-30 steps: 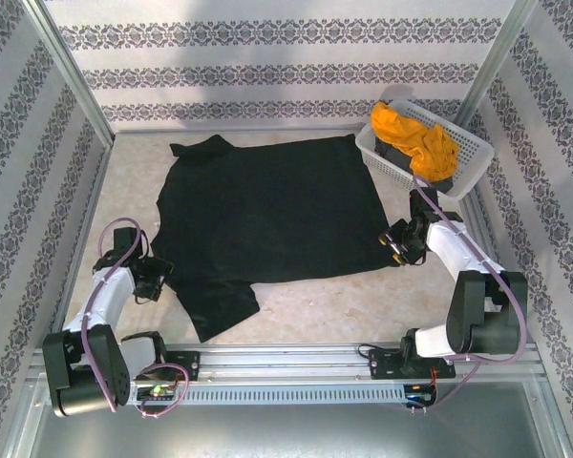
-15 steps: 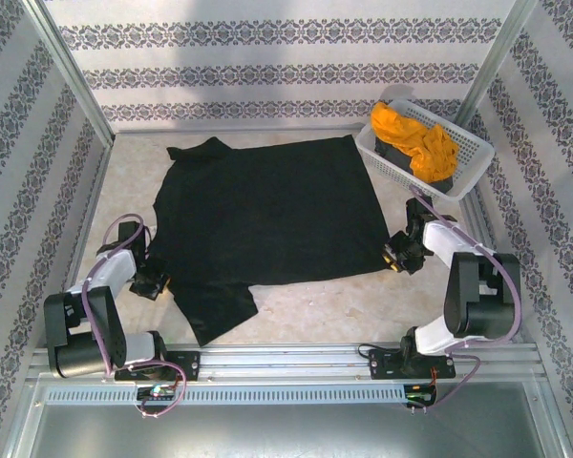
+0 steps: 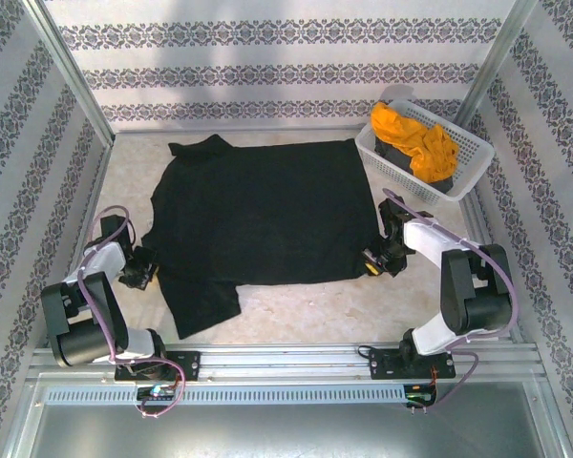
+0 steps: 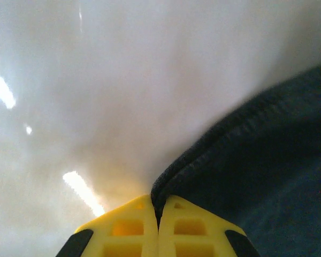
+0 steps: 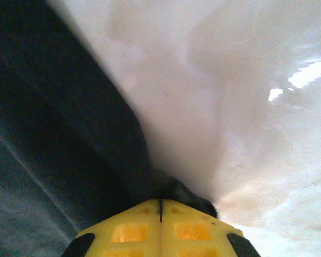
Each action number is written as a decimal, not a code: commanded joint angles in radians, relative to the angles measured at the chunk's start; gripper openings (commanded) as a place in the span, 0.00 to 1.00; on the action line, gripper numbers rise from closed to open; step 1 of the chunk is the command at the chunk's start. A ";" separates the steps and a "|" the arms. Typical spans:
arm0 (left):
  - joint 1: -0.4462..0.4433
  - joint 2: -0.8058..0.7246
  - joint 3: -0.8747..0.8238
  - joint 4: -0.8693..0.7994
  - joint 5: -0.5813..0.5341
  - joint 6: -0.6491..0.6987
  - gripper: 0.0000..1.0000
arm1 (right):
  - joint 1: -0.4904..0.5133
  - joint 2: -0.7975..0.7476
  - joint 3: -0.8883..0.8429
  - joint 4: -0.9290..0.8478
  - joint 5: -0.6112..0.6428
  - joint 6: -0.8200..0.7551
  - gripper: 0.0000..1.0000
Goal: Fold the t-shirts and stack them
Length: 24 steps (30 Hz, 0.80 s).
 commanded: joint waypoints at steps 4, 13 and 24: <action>0.015 -0.043 0.042 0.077 -0.050 0.133 0.07 | -0.079 -0.085 0.006 -0.120 0.087 -0.044 0.01; -0.040 -0.232 0.011 -0.298 -0.190 0.020 0.60 | -0.112 -0.159 0.006 -0.139 0.063 -0.109 0.41; -0.352 -0.503 -0.109 -0.554 -0.129 -0.252 0.54 | 0.014 -0.232 0.034 -0.053 -0.090 -0.229 0.47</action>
